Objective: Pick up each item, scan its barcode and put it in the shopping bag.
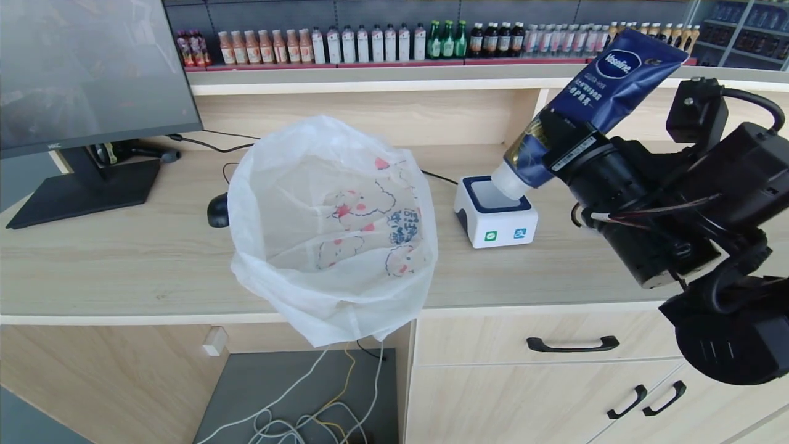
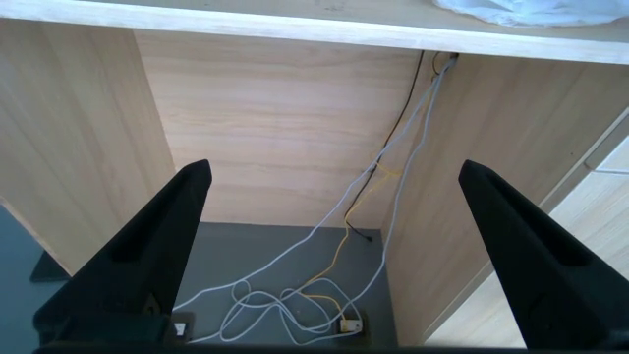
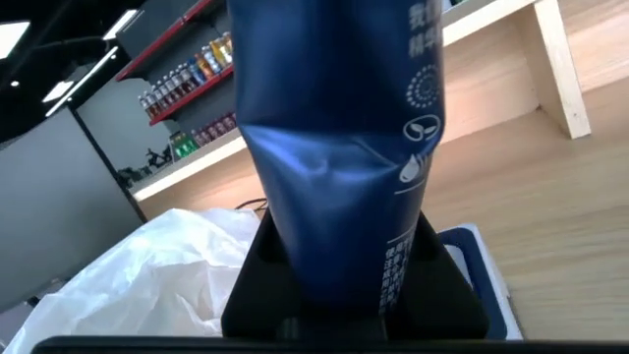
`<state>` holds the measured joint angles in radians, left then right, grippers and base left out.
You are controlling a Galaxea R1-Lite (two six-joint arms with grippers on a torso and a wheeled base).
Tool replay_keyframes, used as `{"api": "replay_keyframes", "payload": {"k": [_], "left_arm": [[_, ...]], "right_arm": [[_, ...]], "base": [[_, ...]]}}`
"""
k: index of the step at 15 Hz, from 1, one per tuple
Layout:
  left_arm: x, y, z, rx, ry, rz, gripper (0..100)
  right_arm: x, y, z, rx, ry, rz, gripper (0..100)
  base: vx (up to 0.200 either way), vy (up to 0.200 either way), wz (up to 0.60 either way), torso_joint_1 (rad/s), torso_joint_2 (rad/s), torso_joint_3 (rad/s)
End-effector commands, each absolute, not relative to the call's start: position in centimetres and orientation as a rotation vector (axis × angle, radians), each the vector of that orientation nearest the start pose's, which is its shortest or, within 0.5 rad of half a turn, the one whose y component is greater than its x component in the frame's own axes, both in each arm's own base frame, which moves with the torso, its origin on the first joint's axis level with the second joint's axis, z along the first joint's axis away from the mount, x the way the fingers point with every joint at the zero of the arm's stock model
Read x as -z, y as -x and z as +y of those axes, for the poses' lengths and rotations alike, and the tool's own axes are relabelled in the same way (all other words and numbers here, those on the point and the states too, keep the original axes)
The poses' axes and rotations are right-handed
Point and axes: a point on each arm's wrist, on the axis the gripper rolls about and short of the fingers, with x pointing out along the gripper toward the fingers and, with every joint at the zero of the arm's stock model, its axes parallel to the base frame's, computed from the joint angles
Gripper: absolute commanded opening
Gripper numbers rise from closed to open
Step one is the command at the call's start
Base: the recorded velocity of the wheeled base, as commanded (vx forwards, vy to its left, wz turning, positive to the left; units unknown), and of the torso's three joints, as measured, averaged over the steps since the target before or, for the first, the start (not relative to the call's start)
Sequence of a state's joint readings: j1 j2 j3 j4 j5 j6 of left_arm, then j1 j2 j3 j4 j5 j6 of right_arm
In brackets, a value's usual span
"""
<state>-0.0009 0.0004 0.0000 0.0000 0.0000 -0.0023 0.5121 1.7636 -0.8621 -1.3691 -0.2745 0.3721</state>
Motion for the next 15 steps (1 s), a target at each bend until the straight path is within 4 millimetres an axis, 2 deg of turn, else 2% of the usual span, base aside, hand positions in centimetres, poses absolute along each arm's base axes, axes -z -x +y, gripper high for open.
{"api": "replay_keyframes", "payload": {"k": [1,5,10,15], "left_arm": [[-7.5,2.3,0.0,0.0,0.003,0.0,100],[-7.5,2.3,0.0,0.0,0.003,0.0,100],[-7.5,2.3,0.0,0.002,0.003,0.0,100],[-7.5,2.3,0.0,0.0,0.003,0.0,100]], "right_arm": [[-25.0,-30.1,14.6,-0.298,-0.557,-0.403,0],[-24.8,-30.5,14.8,-0.316,-0.617,-0.377,0],[-26.3,-31.2,14.6,-0.341,-0.788,-0.358,0],[-25.7,-31.9,14.0,-0.326,-0.922,-0.276,0]], "base": [[0.0,0.0,0.0,0.0,0.0,0.0],[0.0,0.0,0.0,0.0,0.0,0.0],[0.0,0.0,0.0,0.0,0.0,0.0],[0.0,0.0,0.0,0.0,0.0,0.0]]}}
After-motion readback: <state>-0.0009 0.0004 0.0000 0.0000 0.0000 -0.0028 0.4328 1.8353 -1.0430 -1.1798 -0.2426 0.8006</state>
